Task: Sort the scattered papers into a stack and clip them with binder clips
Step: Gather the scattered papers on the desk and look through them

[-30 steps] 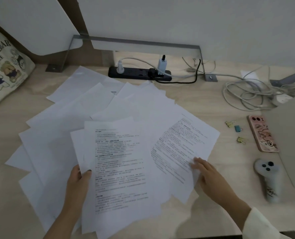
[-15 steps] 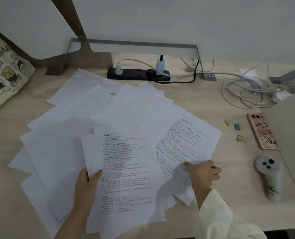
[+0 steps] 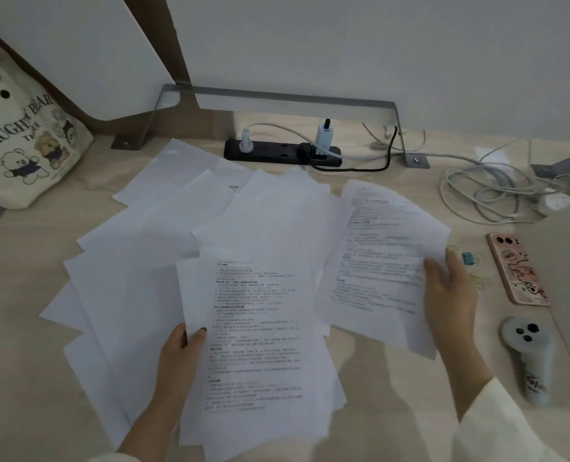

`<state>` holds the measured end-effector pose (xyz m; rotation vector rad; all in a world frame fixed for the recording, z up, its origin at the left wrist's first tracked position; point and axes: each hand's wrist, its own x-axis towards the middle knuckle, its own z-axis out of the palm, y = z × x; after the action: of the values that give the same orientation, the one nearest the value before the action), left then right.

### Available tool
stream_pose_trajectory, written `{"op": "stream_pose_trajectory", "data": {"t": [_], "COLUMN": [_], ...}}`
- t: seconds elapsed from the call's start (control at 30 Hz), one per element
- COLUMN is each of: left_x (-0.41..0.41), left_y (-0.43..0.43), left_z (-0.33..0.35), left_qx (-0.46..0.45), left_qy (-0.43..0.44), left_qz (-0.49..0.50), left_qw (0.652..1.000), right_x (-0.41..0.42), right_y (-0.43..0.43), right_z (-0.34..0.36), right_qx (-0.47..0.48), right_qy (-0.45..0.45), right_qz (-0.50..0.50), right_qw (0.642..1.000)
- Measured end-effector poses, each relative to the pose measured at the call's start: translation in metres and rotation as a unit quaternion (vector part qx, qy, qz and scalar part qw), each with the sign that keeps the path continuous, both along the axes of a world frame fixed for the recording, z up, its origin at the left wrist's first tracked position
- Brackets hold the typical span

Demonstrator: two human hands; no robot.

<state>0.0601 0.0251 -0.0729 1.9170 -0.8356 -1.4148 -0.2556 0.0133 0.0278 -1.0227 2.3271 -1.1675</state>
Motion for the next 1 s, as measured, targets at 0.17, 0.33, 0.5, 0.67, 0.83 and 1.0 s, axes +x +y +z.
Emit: {"op": "stream_pose_trajectory", "data": {"t": [0.17,0.33,0.5,0.67,0.83,1.0], "left_x": [-0.002,-0.002,-0.001,-0.003,-0.009,0.018], "left_y": [0.000,0.002,0.007,0.006,0.007,-0.005], "left_z": [0.007,0.016,0.013,-0.001,0.005,0.025], "left_qx": [0.002,0.016,0.049,0.067,0.025,-0.022], "left_qy": [0.022,0.070,0.114,0.149,0.100,0.021], "left_qz": [0.006,0.034,0.074,0.074,0.041,0.042], "left_qw": [1.000,0.997,0.990,0.984,0.994,0.999], "right_x": [-0.008,0.013,0.066,0.092,0.096,0.079], "right_y": [-0.013,-0.014,-0.004,0.001,0.001,-0.029], "right_z": [0.050,0.001,-0.071,-0.102,-0.094,-0.088], "right_qx": [-0.082,0.107,0.270,0.277,0.277,0.218], "right_qy": [-0.150,-0.207,-0.186,-0.080,-0.024,0.160], "right_qz": [0.073,0.172,0.185,0.210,0.306,0.341], "right_qw": [0.983,0.957,0.927,0.934,0.911,0.900]}}
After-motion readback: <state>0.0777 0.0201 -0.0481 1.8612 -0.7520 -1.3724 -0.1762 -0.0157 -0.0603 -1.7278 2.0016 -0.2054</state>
